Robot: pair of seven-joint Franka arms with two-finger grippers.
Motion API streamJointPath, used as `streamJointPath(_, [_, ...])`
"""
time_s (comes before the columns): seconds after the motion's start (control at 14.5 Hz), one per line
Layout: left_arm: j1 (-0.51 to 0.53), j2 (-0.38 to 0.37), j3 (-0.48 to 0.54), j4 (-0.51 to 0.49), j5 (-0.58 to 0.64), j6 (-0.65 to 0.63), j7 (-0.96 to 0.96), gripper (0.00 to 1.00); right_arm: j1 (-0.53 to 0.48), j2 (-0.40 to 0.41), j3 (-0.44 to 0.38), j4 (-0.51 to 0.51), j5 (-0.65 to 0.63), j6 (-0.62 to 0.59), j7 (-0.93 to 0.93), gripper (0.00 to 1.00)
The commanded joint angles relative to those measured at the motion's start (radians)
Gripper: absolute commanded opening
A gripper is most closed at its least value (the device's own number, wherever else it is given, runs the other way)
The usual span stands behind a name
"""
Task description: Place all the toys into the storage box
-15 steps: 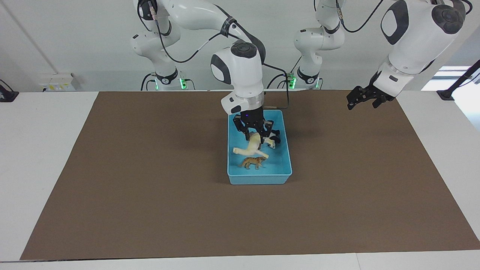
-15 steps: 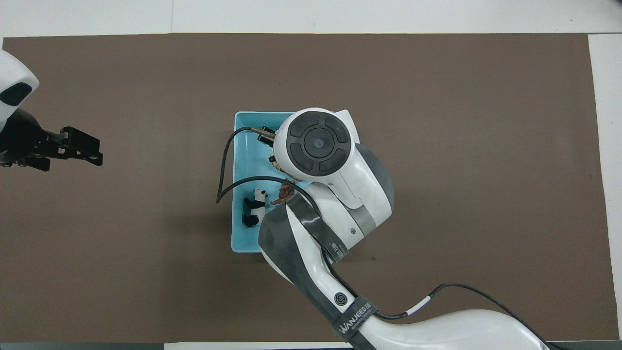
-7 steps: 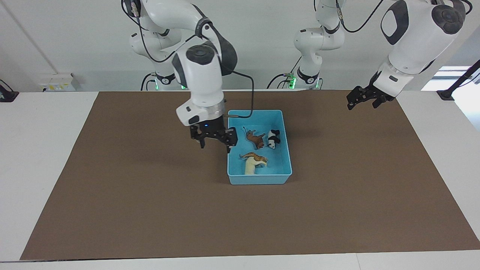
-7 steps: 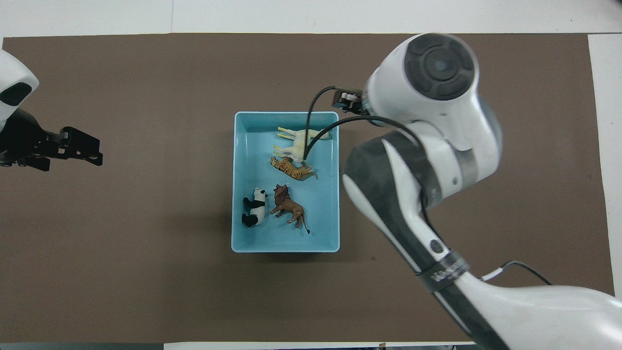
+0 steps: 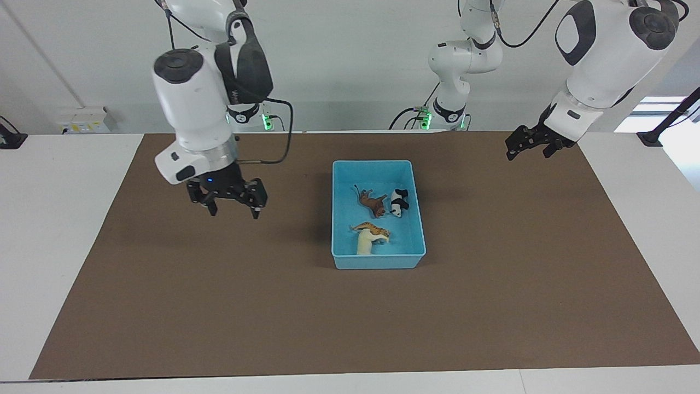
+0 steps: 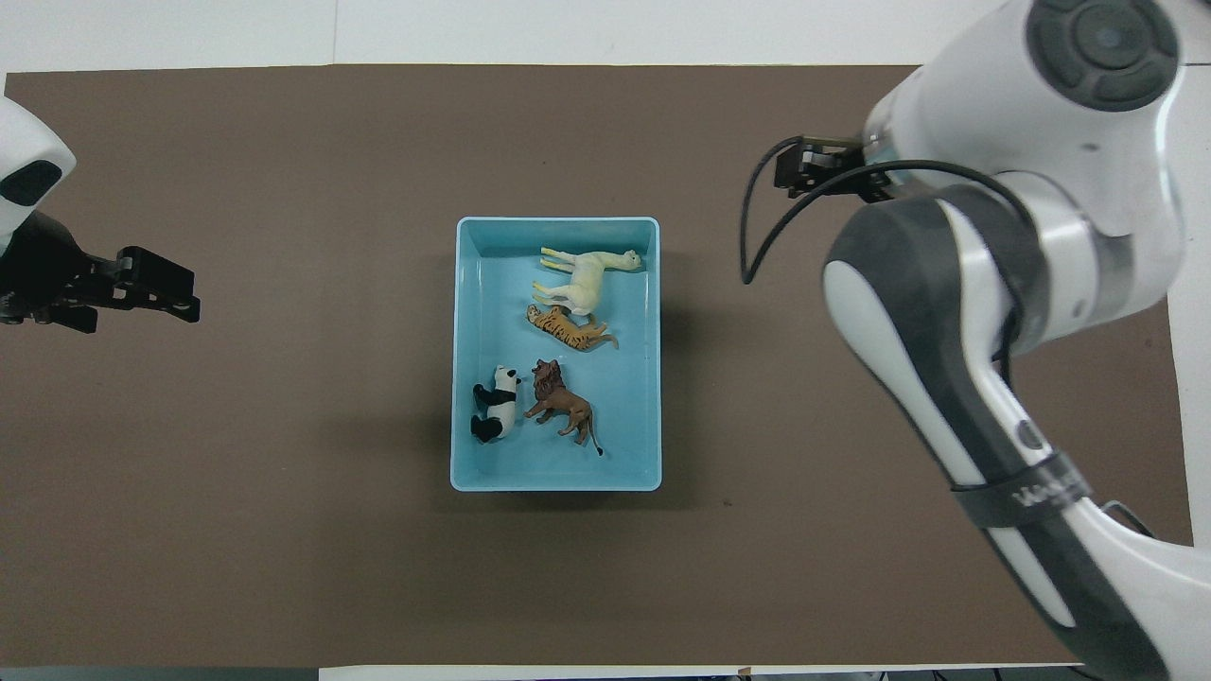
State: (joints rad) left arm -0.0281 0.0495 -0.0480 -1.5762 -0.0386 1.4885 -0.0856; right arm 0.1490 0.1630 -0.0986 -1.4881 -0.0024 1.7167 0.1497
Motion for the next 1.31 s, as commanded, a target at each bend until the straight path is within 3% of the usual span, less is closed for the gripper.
streamJointPath(0.0, [0.007,-0.027,-0.004,-0.027,0.005,-0.008,0.01,1.0,-0.075,-0.082,0.016,-0.079,0.002,-0.026,-0.03,1.0])
streamJointPath(0.21, [0.007,-0.027,-0.004,-0.027,0.005,-0.008,0.01,1.0,-0.111,-0.103,0.014,-0.133,0.002,-0.012,-0.062,1.0])
streamJointPath(0.48, [0.007,-0.027,-0.004,-0.025,0.005,-0.008,0.01,1.0,-0.147,-0.103,0.014,-0.132,0.002,-0.02,-0.147,1.0])
streamJointPath(1.24, [0.007,-0.027,-0.004,-0.025,0.005,-0.008,0.009,1.0,-0.143,-0.1,0.016,-0.116,0.009,-0.08,-0.147,1.0])
